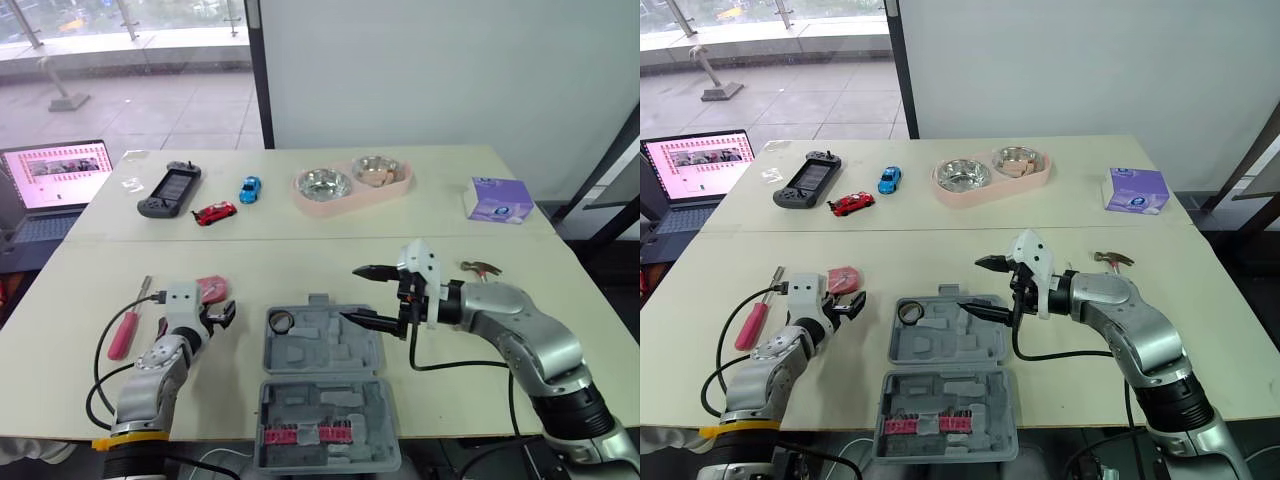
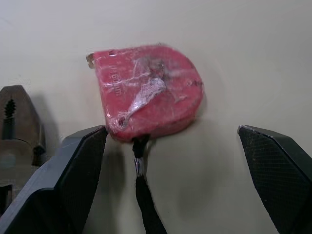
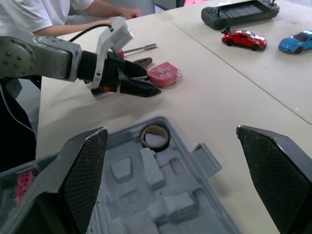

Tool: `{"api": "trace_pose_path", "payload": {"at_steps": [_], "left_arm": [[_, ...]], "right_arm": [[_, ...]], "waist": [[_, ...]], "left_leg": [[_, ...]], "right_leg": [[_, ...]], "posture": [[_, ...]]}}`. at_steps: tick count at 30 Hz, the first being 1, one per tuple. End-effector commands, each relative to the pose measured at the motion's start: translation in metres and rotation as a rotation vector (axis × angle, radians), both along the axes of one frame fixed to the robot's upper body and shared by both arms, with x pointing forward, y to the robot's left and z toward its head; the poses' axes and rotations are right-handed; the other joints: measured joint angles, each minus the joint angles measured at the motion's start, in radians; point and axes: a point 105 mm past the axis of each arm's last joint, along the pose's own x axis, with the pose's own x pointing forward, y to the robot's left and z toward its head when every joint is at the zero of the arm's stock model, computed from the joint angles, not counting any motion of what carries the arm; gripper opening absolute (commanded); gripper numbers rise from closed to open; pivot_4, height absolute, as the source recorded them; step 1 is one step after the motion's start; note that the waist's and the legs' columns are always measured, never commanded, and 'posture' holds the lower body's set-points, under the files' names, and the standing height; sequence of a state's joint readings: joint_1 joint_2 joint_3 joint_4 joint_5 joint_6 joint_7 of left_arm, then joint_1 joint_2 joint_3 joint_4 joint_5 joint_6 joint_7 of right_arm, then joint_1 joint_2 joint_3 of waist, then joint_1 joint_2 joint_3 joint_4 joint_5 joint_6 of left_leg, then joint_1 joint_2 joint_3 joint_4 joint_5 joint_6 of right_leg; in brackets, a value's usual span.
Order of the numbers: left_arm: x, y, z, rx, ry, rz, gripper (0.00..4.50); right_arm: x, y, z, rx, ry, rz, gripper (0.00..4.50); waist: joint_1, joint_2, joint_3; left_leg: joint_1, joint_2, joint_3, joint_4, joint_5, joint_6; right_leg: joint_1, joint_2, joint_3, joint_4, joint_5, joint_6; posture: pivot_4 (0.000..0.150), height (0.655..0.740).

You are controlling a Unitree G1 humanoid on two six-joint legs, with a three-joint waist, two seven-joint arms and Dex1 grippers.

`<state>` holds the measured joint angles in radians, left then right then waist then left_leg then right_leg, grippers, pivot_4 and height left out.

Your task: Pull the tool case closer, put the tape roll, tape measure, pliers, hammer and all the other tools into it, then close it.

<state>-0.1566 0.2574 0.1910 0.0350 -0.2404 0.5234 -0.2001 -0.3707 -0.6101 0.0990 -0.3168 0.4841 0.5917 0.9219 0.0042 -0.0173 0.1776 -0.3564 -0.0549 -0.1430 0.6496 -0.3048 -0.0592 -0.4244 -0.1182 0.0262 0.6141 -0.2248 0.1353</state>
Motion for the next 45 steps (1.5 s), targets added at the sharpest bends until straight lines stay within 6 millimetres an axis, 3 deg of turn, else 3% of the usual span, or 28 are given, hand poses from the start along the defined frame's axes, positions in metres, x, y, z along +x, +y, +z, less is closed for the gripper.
{"api": "trace_pose_path", "payload": {"at_steps": [1, 8, 14, 23, 26, 33, 34, 45], "left_arm": [[-0.005, -0.003, -0.011, -0.02, 0.057, 0.032, 4.5], [-0.01, -0.002, -0.016, -0.046, 0.081, 0.097, 4.5], [-0.017, 0.012, -0.023, -0.046, 0.109, 0.185, 4.5], [-0.029, 0.006, -0.037, -0.075, 0.15, 0.243, 4.5], [-0.031, 0.004, -0.038, -0.08, 0.153, 0.252, 3.69], [-0.028, 0.002, -0.039, -0.09, 0.145, 0.258, 0.19], [-0.027, 0.003, -0.039, -0.091, 0.144, 0.258, 0.03], [-0.022, -0.007, -0.038, -0.082, 0.129, 0.191, 0.03]], "right_arm": [[0.003, -0.003, 0.013, 0.004, -0.048, 0.002, 4.44], [0.008, -0.007, 0.016, -0.003, -0.06, -0.009, 4.44], [0.011, -0.014, 0.017, -0.014, -0.061, -0.021, 4.44], [0.014, -0.022, 0.023, -0.039, -0.06, -0.033, 4.44], [0.016, -0.022, 0.026, -0.042, -0.063, -0.033, 4.5], [0.017, -0.023, 0.028, -0.048, -0.065, -0.031, 4.5], [0.017, -0.024, 0.028, -0.047, -0.064, -0.032, 4.5], [0.019, -0.029, 0.024, -0.07, -0.065, -0.057, 4.5]], "waist": [[0.0, 0.0, 0.0], [0.0, 0.0, 0.0], [-0.005, 0.001, -0.001], [-0.019, 0.004, -0.003], [-0.017, 0.005, -0.004], [-0.012, 0.007, -0.005], [-0.01, 0.007, -0.005], [0.009, 0.01, -0.006]], "left_leg": [[0.0, 0.0, 0.0, 0.0, 0.0, 0.0], [0.0, 0.0, 0.0, 0.0, 0.0, 0.0], [0.0, 0.0, 0.0, 0.0, 0.0, 0.0], [0.001, 0.0, 0.0, 0.0, 0.0, 0.0], [0.001, 0.0, 0.001, 0.0, 0.0, 0.0], [0.0, 0.0, 0.001, 0.0, 0.0, 0.0], [0.0, 0.0, 0.001, 0.0, 0.0, 0.0], [0.0, -0.001, 0.001, 0.0, 0.0, 0.0]], "right_leg": [[0.0, 0.0, 0.0, 0.0, 0.0, 0.0], [0.0, 0.0, 0.0, 0.0, 0.0, 0.0], [0.0, 0.0, 0.0, 0.0, 0.0, 0.0], [0.0, 0.0, 0.0, 0.0, 0.0, 0.0], [0.0, 0.0, 0.001, 0.0, 0.0, 0.0], [0.0, 0.0, 0.001, 0.0, 0.0, 0.0], [0.001, 0.0, 0.001, 0.0, 0.0, 0.0], [0.001, -0.001, 0.0, 0.0, 0.0, 0.0]], "posture": [[0.15, 0.736], [0.15, 0.736], [0.15, 0.736], [0.15, 0.736], [0.15, 0.736], [0.15, 0.736], [0.15, 0.736], [0.15, 0.736]]}}
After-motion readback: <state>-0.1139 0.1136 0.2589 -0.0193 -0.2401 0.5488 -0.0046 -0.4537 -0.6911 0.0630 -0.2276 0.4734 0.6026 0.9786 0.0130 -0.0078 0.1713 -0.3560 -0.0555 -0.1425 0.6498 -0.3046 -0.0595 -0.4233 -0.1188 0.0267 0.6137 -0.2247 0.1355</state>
